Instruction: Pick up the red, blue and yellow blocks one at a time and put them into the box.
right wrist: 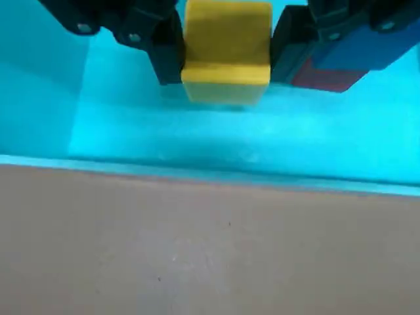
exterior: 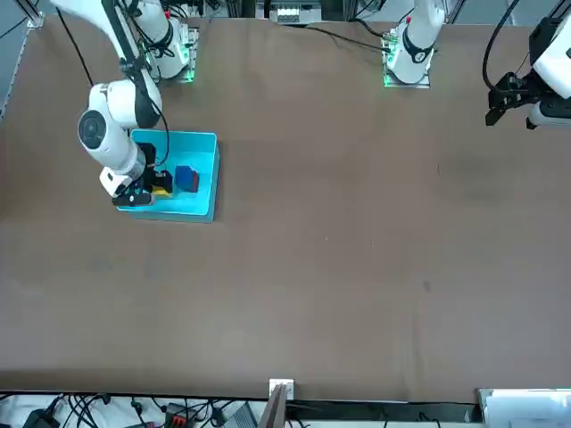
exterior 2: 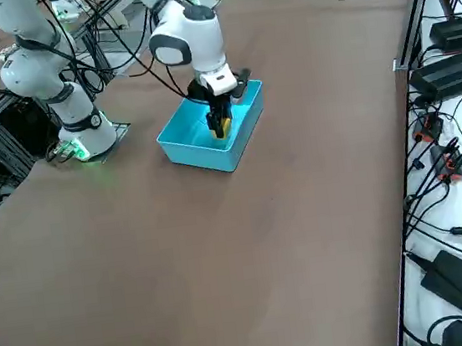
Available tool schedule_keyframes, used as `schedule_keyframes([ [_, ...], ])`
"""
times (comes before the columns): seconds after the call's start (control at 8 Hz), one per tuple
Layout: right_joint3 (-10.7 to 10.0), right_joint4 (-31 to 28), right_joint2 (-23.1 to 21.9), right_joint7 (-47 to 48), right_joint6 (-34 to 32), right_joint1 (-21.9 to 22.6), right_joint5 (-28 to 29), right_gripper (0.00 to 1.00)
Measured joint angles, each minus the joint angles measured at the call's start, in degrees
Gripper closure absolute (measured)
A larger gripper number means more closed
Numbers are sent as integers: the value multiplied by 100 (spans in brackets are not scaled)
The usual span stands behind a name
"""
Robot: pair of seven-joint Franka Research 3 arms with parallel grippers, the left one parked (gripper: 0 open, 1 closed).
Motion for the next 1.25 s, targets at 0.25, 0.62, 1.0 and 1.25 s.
schedule_keyframes([
  [0.25, -5, 51, 30, -1, 14, 0, -6, 13],
  [0.62, -5, 329, -130, -2, -366, 0, -9, 1],
  [1.0, -31, 1151, -703, 33, -2012, -6, -9, 1],
  [1.25, -36, 1889, -1064, 37, -3047, -7, -10, 0],
])
